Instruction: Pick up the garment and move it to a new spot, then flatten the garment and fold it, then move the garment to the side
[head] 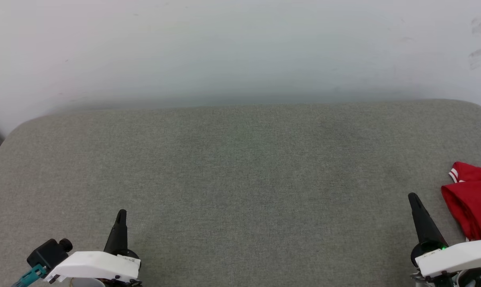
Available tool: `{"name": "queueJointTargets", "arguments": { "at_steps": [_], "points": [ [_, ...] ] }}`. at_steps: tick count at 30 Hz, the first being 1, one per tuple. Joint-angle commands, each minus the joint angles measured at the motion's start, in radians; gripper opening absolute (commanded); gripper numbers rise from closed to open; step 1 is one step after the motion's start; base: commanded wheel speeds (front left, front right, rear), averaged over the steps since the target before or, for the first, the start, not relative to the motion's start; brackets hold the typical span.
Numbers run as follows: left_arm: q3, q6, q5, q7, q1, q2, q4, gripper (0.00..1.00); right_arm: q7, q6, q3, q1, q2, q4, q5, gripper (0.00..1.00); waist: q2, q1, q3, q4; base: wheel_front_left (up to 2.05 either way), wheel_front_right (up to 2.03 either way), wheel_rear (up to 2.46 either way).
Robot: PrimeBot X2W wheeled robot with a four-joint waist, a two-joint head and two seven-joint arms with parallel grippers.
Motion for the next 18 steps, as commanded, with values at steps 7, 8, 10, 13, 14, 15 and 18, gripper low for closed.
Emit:
{"name": "queueJointTargets", "arguments": {
  "at_steps": [7,8,10,13,14,15,18],
  "points": [
    [0.019,-0.017,-0.086,0.024,-0.036,-0.008,-0.001,0.00,0.009,0.000,-0.007,-0.041,0.006,0.014,0.099,0.00,0.0000,0.0000,0.000,0.001,0.00,0.00,0.00],
    [0.021,-0.018,-0.097,0.027,-0.037,-0.009,0.000,0.00,0.010,0.000,-0.007,-0.043,0.007,0.017,0.110,0.00,0.0000,0.0000,0.001,0.001,0.00,0.00,0.00],
    [0.025,-0.022,-0.117,0.033,-0.040,-0.011,0.002,0.00,0.012,0.000,-0.008,-0.048,0.008,0.022,0.132,0.00,0.0000,0.0000,0.001,0.001,0.00,0.00,0.00],
    [0.030,-0.026,-0.147,0.041,-0.045,-0.013,0.005,0.00,0.015,0.000,-0.010,-0.054,0.009,0.030,0.167,0.00,0.0000,0.0000,0.001,0.002,0.00,0.00,0.00],
    [0.032,-0.027,-0.157,0.045,-0.046,-0.014,0.006,0.00,0.015,0.000,-0.010,-0.055,0.010,0.033,0.177,0.00,0.0000,0.0000,0.001,0.002,0.00,0.00,0.00],
    [0.033,-0.029,-0.167,0.048,-0.048,-0.015,0.007,0.00,0.016,0.000,-0.011,-0.056,0.010,0.035,0.188,0.00,0.0000,0.0000,0.001,0.002,0.00,0.00,0.00],
    [0.038,-0.033,-0.195,0.057,-0.052,-0.018,0.010,0.00,0.017,0.000,-0.013,-0.060,0.012,0.043,0.221,0.00,0.0000,0.0000,0.001,0.002,0.00,0.00,0.00]
  ]
}}
